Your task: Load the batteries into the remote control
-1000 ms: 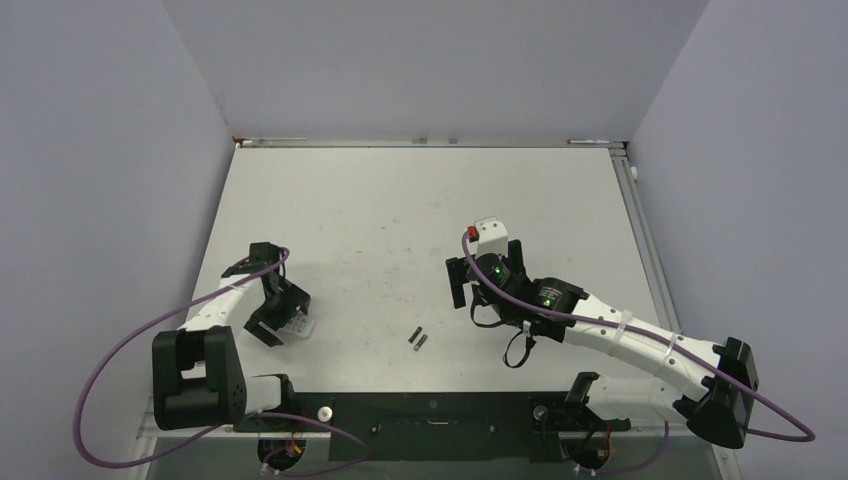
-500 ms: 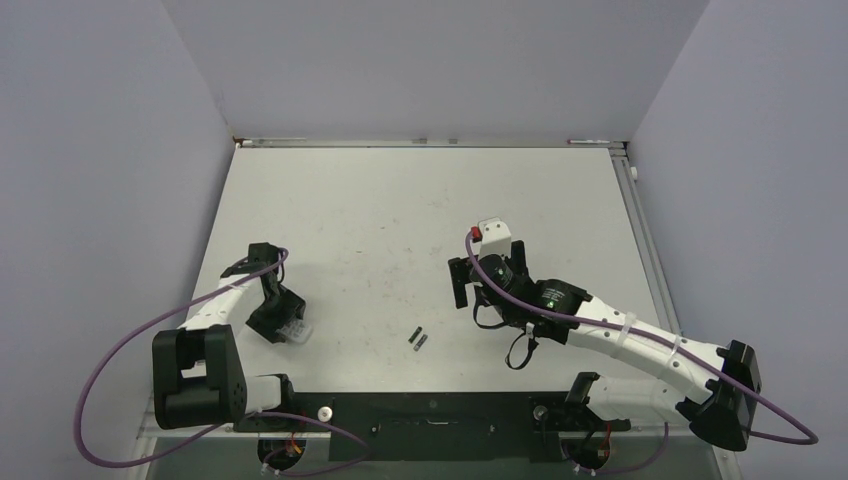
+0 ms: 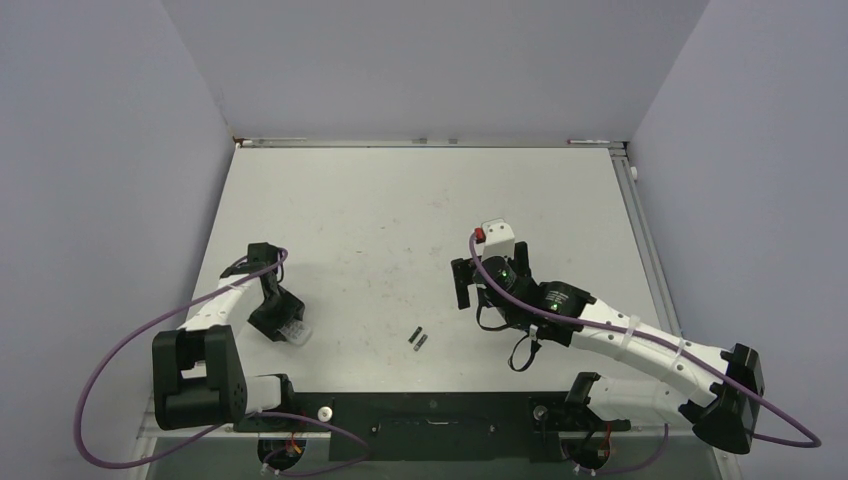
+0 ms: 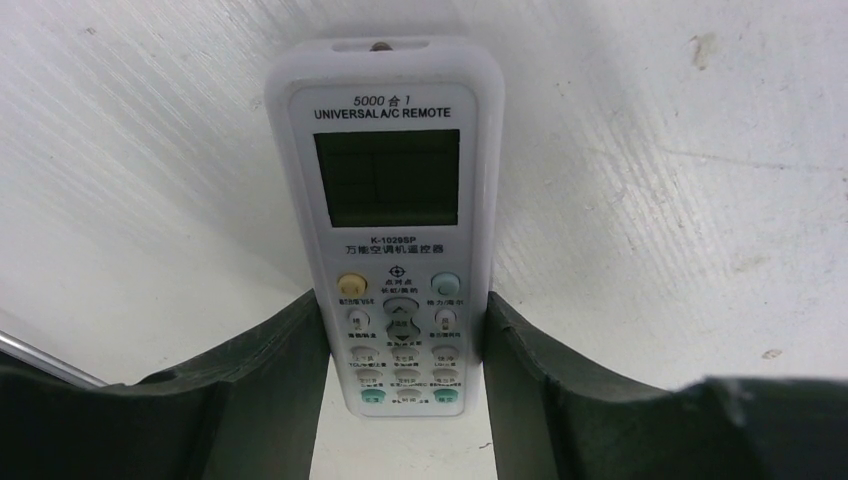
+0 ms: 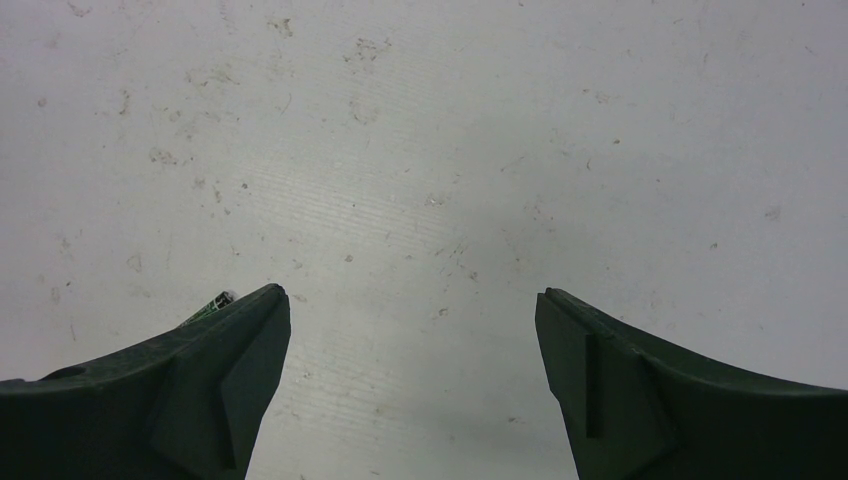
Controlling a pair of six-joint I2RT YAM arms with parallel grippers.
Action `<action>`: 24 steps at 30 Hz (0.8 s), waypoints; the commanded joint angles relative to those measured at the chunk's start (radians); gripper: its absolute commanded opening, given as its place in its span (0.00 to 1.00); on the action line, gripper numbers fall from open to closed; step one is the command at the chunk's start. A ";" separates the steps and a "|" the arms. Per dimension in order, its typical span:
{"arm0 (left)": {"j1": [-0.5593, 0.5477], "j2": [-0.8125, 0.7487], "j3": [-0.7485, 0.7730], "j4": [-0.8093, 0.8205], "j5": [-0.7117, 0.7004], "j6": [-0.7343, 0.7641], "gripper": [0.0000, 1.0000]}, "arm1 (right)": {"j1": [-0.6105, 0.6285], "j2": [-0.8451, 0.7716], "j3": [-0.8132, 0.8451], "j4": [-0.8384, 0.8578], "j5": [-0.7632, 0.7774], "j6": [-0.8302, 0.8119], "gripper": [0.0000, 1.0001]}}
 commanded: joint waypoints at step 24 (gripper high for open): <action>-0.020 -0.238 0.026 0.083 0.479 -0.009 0.00 | 0.000 -0.041 0.033 0.089 -0.153 0.078 0.97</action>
